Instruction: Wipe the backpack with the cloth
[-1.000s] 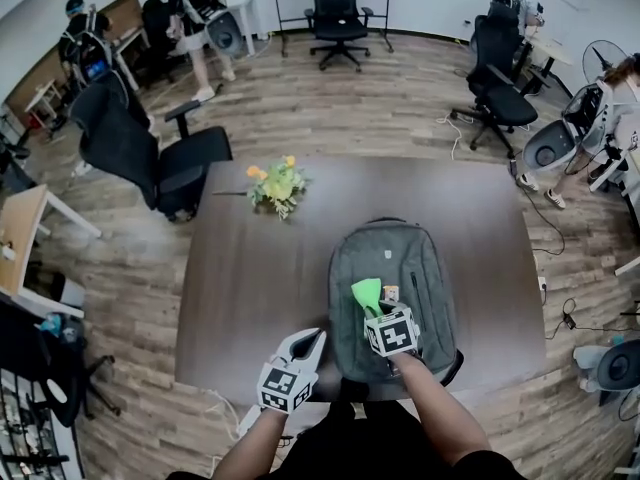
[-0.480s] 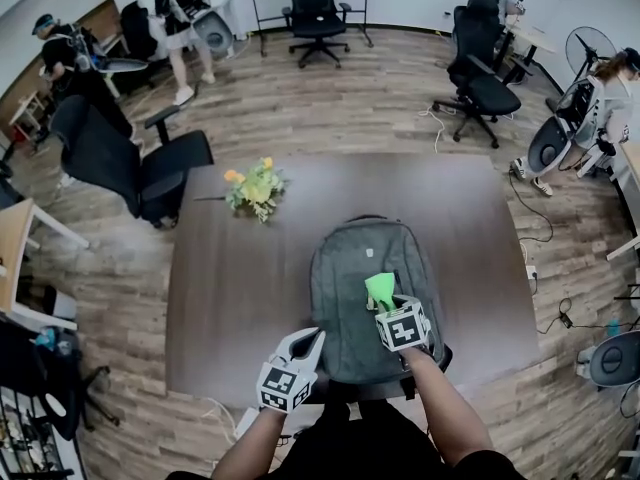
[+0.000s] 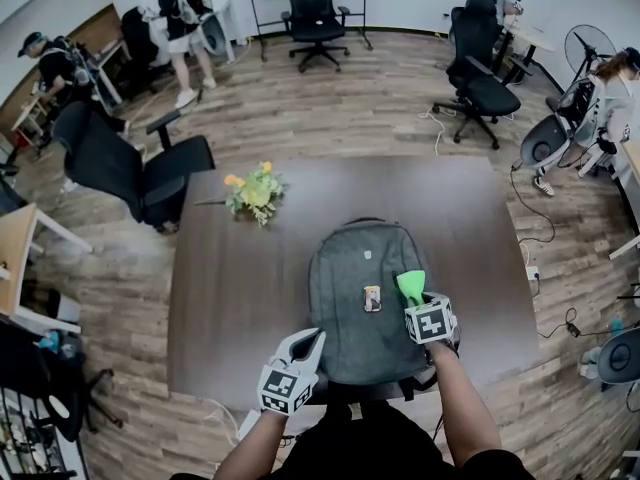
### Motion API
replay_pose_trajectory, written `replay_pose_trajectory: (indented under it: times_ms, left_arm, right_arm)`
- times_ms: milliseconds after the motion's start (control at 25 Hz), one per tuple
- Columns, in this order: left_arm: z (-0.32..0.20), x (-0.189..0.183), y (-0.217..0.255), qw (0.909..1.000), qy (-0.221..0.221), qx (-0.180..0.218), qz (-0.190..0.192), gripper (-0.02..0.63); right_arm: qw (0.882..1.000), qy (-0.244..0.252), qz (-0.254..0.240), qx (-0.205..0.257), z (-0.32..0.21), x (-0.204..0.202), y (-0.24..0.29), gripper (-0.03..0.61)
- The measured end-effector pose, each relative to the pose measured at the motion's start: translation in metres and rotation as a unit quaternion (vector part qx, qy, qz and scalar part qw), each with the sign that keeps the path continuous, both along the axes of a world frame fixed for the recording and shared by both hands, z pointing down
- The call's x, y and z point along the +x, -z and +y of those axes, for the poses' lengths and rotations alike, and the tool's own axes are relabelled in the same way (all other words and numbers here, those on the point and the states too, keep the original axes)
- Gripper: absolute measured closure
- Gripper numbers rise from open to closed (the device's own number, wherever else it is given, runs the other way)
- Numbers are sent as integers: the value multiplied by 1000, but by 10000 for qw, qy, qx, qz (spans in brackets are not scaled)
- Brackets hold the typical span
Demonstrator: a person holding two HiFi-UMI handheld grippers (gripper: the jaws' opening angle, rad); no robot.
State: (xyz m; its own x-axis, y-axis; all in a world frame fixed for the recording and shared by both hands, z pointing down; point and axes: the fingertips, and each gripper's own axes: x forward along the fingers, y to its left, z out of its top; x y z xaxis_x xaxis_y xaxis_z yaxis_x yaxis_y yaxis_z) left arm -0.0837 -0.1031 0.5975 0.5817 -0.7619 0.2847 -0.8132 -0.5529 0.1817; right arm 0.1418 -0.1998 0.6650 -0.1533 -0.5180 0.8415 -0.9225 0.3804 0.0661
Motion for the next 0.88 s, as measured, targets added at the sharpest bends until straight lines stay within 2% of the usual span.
replay_pose_trajectory:
  times_ms: [200, 400, 680, 880]
  left_arm:
    - [5, -6, 4, 9998, 163, 105, -21, 594]
    - [6, -8, 7, 9998, 169, 133, 7, 594]
    - [7, -10, 9, 9998, 115, 138, 12, 594]
    - [5, -15, 8, 9998, 131, 154, 17, 594]
  right_arm:
    - [9991, -94, 362, 195, -3, 29, 1, 479]
    - [9982, -120, 591, 77, 3, 40, -4, 479]
    - [9956, 282, 741, 505, -1, 17, 16, 479]
    - [9975, 346, 270, 562, 11, -15, 26, 479]
